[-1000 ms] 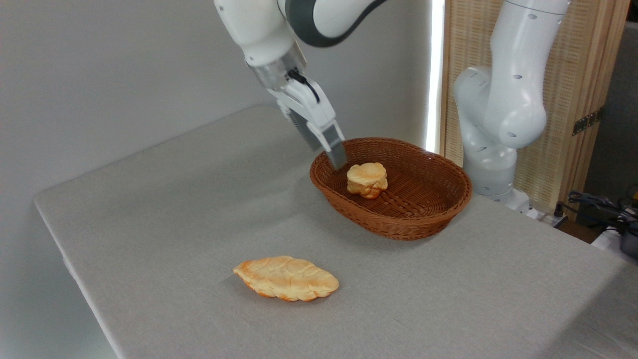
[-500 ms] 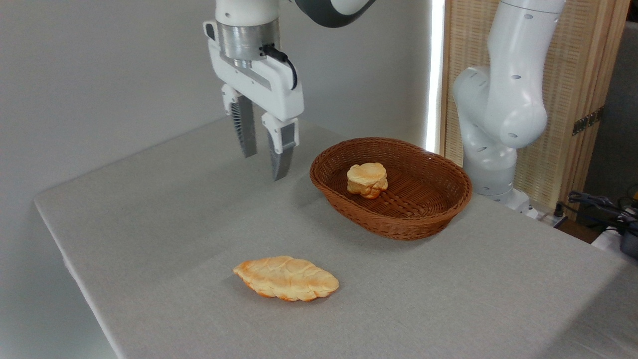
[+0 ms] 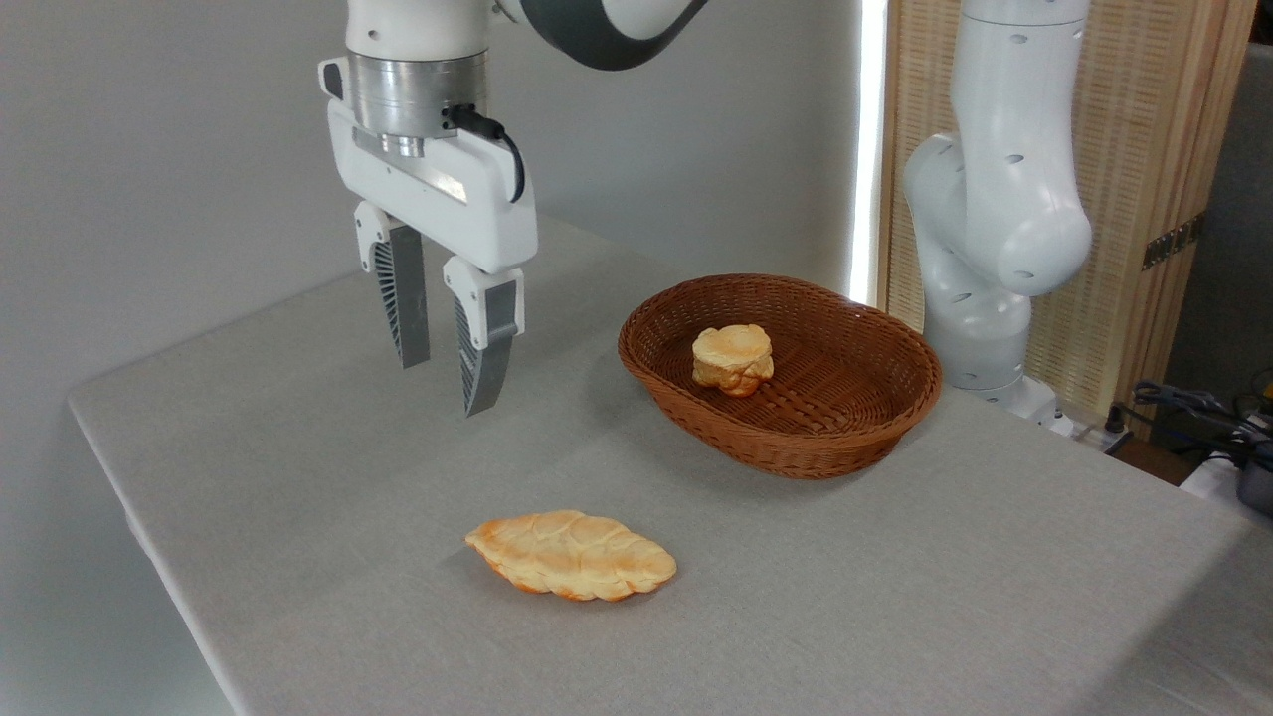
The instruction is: Put bread into the basket
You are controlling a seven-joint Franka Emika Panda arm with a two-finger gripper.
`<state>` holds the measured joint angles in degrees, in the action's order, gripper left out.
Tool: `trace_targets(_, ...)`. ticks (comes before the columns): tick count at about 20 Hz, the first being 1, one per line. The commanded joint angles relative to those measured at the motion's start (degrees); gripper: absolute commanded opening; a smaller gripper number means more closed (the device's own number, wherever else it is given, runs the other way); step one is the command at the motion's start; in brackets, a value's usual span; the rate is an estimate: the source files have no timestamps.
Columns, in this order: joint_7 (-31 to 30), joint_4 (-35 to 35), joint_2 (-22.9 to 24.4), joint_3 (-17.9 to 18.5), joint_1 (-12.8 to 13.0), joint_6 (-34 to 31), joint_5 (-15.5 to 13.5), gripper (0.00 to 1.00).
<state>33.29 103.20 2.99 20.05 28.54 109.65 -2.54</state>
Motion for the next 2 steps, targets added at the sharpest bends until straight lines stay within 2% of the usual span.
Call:
trace_targets(1, -0.51, -1.78, -1.06, 0.6, 0.02, -1.02, 0.08, 1.0)
trace_targets(2, -0.59, -1.78, -1.06, 0.86, 0.02, -1.02, 0.07, 1.0)
